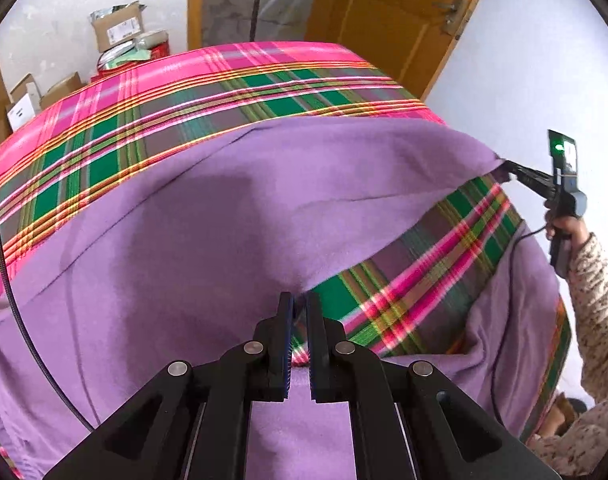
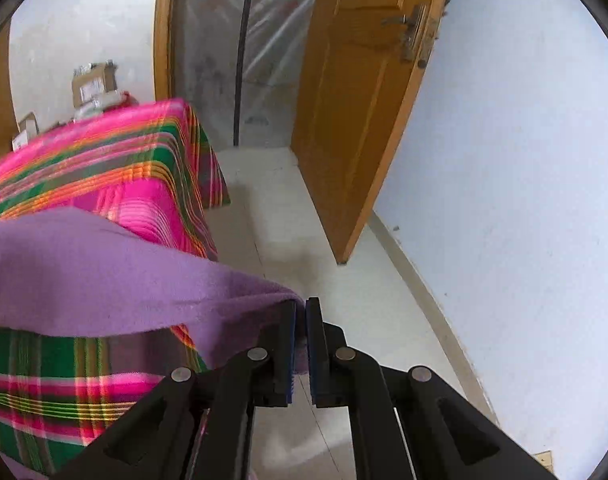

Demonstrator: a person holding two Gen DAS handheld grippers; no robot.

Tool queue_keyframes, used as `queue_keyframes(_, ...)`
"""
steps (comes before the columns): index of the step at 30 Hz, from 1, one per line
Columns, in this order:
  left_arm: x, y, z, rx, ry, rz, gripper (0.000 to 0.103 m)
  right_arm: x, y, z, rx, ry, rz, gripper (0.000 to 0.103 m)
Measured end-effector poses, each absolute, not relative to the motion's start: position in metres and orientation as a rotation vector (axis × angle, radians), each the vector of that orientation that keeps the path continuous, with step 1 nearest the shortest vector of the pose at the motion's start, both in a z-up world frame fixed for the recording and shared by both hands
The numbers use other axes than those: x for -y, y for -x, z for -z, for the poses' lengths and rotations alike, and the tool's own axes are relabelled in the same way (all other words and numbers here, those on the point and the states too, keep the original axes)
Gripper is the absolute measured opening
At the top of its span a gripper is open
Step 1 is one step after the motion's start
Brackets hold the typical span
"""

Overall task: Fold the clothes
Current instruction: 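Lower the purple garment onto the bed and open both grippers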

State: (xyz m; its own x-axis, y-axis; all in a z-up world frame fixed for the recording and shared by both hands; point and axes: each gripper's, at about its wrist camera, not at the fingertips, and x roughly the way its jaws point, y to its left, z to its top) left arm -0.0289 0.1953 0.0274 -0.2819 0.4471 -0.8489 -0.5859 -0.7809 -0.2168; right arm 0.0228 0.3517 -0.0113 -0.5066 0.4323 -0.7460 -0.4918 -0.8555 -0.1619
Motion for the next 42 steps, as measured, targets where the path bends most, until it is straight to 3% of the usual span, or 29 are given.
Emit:
queue_keyframes(7, -0.181, 0.023, -0.042, -0.177, 1.274, -2.103, 0.006, -0.343, -0.032, -0.001, -0.122, 1.162, -2.281, 0.005)
queue_keyframes(13, -0.153, 0.032, -0.053, -0.134, 1.282, -2.142, 0.019, -0.289, -0.031, -0.042, -0.066, 1.121, -2.507, 0.005)
queue_keyframes(17, -0.132, 0.052, -0.048, -0.107, 1.321, -2.217, 0.022, -0.234, -0.012, -0.061, -0.005, 1.145, -2.728, 0.007)
queue_keyframes(27, -0.088, 0.097, -0.017, -0.002, 1.419, -2.309, 0.023, -0.103, 0.056, -0.043, 0.105, 1.456, -3.077, 0.007)
queue_keyframes(34, -0.079, 0.125, -0.006, 0.037, 1.445, -2.327, 0.023, -0.054, 0.097, -0.018, 0.366, 1.65, -3.062, 0.007)
queue_keyframes(42, -0.076, 0.164, -0.005, 0.079, 1.419, -2.374, 0.023, -0.053, 0.137, -0.005, 0.33, 1.715, -3.019, 0.007)
